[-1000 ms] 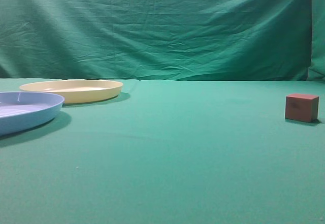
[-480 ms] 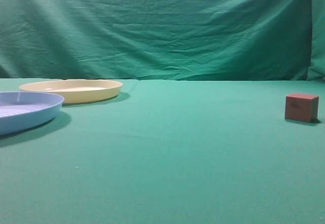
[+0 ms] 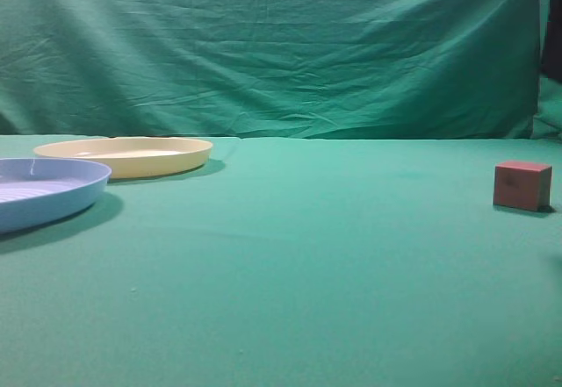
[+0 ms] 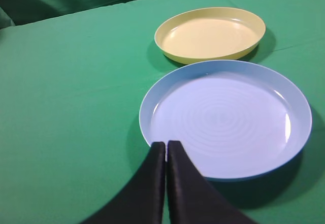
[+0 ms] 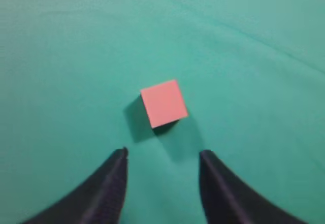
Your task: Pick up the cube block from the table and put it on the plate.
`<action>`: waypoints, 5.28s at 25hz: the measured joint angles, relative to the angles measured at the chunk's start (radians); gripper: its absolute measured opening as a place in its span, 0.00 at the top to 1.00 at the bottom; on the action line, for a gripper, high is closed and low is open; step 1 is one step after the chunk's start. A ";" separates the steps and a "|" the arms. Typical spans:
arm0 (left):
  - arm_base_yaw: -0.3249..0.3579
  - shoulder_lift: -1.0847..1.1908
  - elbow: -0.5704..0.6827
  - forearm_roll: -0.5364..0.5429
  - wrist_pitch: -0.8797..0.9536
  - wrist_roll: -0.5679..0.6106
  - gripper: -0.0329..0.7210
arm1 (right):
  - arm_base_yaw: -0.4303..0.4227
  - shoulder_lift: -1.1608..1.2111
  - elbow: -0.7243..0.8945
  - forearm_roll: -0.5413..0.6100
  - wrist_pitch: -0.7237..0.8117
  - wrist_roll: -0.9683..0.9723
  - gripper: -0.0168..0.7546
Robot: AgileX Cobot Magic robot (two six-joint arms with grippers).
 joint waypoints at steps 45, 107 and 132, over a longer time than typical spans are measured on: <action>0.000 0.000 0.000 0.000 0.000 0.000 0.96 | 0.367 0.959 -1.203 0.001 -0.093 -0.021 0.68; 0.000 0.000 0.000 0.000 0.000 0.000 0.96 | 0.305 -0.497 -0.153 -0.013 0.258 0.159 0.98; 0.000 0.000 0.000 0.000 0.000 0.000 0.96 | -0.280 -1.384 0.757 -0.087 -0.151 0.206 0.98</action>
